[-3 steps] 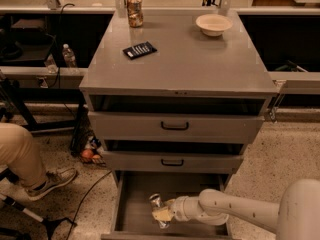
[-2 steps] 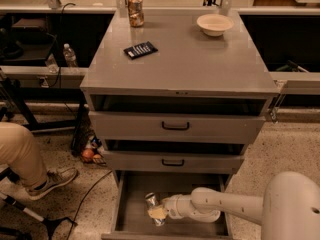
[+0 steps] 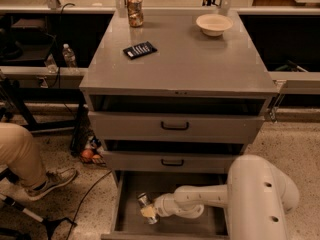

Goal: Place redbull can into bottom drawer

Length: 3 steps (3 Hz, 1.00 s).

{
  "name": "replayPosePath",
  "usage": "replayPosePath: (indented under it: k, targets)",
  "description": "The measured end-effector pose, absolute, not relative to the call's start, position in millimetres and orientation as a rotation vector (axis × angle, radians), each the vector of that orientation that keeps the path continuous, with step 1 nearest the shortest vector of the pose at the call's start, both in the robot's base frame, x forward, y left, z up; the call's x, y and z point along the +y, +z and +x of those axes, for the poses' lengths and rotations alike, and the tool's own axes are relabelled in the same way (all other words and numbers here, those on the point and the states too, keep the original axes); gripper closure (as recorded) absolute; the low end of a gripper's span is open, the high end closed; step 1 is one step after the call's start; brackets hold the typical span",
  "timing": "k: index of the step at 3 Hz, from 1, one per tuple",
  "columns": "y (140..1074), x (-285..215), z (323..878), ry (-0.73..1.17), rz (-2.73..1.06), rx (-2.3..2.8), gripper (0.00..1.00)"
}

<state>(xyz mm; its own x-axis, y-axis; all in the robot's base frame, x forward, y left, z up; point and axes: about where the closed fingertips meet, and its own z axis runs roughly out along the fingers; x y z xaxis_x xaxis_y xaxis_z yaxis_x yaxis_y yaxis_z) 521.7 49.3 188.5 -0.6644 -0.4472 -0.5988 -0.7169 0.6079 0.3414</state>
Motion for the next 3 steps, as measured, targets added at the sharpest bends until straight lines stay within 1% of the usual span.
replayPosePath:
  k: [2,3]
  targets:
    - [167.9,77.9,523.8,0.672,-0.995,2.429,1.00]
    - [160.0,92.3,523.7,0.598,-1.044,2.461,0.85]
